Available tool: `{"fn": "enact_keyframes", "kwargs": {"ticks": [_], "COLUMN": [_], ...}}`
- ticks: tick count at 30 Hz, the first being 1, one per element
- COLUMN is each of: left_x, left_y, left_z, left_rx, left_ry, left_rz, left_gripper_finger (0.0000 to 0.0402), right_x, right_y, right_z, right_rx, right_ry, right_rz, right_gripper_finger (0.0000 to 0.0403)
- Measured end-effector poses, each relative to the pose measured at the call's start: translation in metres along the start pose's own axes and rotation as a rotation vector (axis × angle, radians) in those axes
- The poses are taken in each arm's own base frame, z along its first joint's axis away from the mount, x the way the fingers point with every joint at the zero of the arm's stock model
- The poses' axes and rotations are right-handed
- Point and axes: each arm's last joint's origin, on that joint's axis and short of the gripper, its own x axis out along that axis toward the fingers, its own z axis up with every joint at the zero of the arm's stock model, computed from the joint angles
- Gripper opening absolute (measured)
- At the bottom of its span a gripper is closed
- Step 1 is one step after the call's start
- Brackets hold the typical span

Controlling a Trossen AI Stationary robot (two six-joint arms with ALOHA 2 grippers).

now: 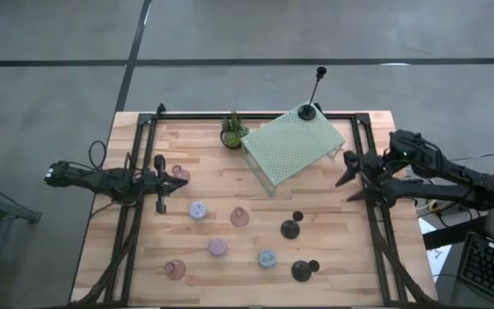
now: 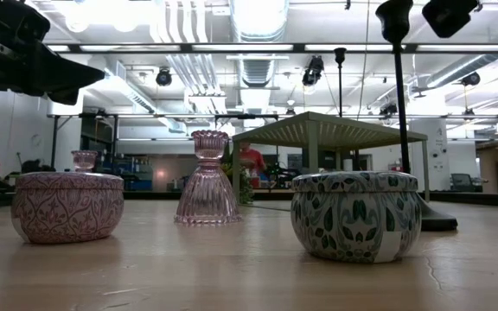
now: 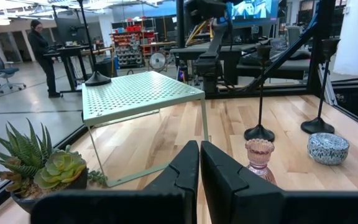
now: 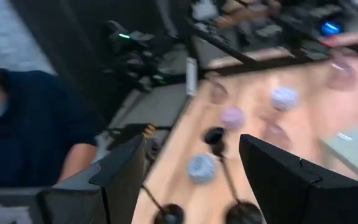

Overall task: Pick & Place candle stick holders
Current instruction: Put the bottom black candle holder on the shelf aligned with the other black candle holder

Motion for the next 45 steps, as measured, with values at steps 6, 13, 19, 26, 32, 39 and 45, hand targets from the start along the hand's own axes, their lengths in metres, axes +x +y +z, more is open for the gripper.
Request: {"fn": "enact_keyframes", "kwargs": {"ticks": [6, 13, 19, 26, 32, 39, 45], "left_x": [0.0, 0.0, 0.0, 0.0, 0.0, 0.0, 0.0], "left_y": [0.0, 0.0, 0.0, 0.0, 0.0, 0.0, 0.0], "left_z": [0.0, 0.0, 0.0, 0.0, 0.0, 0.0, 0.0], "left_rx": [0.0, 0.0, 0.0, 0.0, 0.0, 0.0, 0.0], "left_ry": [0.0, 0.0, 0.0, 0.0, 0.0, 0.0, 0.0], "left_rz": [0.0, 0.0, 0.0, 0.0, 0.0, 0.0, 0.0], "left_gripper_finger": [0.0021, 0.0021, 0.0021, 0.0021, 0.0021, 0.0021, 0.0021], "right_x": [0.02, 0.045, 0.068, 0.091, 0.108, 0.131, 0.148], "right_y": [-0.003, -0.003, 0.004, 0.009, 0.019, 0.028, 0.03], "right_z": [-0.023, -0.045, -0.062, -0.078, -0.085, -0.088, -0.089], "right_rx": [-0.048, -0.083, -0.128, -0.117, -0.089, -0.083, -0.071], "right_ry": [-0.052, -0.039, -0.042, 0.011, 0.069, 0.139, 0.192], "right_rz": [0.159, 0.208, 0.227, 0.154, 0.193, 0.183, 0.164], "right_gripper_finger": [0.0256, 0.0252, 0.0251, 0.0246, 0.0246, 0.0246, 0.0246]}}
